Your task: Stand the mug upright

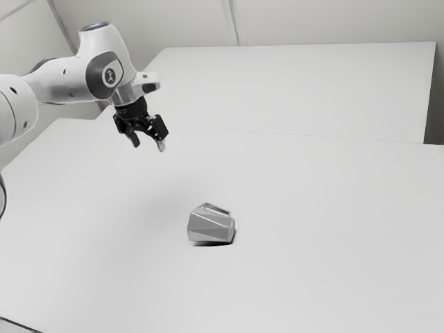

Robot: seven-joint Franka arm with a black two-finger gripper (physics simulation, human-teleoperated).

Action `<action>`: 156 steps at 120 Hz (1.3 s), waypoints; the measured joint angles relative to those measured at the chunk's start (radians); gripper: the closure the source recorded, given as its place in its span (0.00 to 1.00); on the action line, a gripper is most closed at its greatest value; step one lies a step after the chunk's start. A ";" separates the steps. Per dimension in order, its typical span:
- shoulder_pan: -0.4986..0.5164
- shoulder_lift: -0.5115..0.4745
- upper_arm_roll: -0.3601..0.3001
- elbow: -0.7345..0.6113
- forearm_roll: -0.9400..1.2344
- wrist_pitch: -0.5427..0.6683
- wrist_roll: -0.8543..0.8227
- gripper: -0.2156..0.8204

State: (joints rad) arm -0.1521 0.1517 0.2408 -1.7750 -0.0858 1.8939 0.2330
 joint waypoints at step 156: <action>0.020 0.095 0.003 -0.397 -1.001 0.021 0.353 0.37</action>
State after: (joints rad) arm -0.1325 0.2465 0.2435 -2.1723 -1.0865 1.9145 0.5864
